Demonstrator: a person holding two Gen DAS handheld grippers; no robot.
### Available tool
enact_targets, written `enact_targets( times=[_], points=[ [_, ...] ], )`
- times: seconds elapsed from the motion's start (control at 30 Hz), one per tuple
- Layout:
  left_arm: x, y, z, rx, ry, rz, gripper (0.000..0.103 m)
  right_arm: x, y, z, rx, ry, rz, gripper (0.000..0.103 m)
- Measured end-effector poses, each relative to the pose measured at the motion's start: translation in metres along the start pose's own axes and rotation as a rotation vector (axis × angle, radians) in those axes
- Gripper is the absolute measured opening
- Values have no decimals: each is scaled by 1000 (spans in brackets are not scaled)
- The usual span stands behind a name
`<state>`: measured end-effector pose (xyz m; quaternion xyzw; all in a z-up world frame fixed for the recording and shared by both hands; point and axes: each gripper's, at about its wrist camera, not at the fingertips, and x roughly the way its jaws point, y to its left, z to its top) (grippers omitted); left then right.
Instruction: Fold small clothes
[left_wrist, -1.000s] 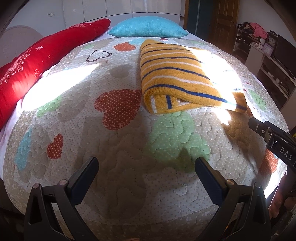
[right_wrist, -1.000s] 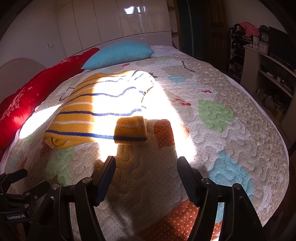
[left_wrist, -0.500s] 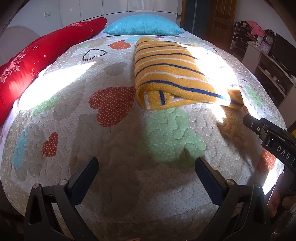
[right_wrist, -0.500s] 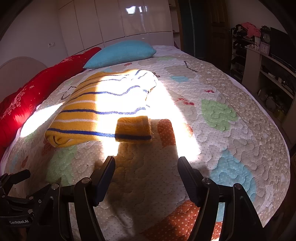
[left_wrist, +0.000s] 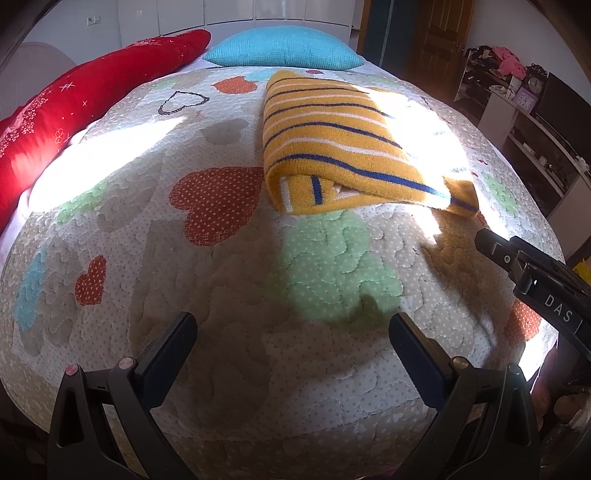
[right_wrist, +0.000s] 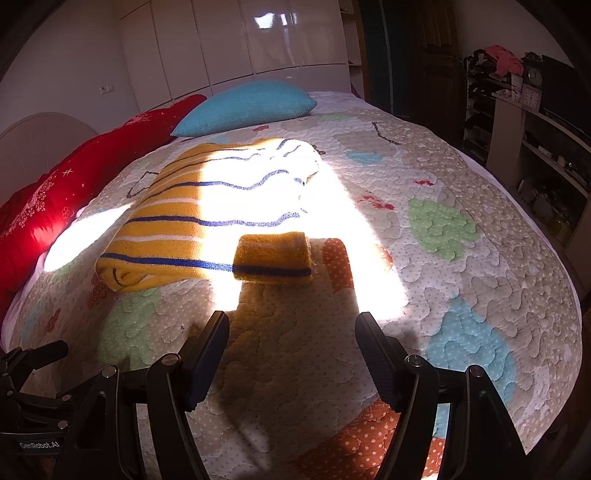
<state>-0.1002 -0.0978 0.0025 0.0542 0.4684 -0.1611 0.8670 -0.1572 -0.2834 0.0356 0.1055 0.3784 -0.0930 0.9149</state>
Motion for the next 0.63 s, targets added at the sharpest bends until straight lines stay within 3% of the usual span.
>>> enact_targets(
  times=[0.63],
  points=[
    [-3,3,0,-8,-27,-2,103,1,7,0,-15,0,15,76]
  ],
)
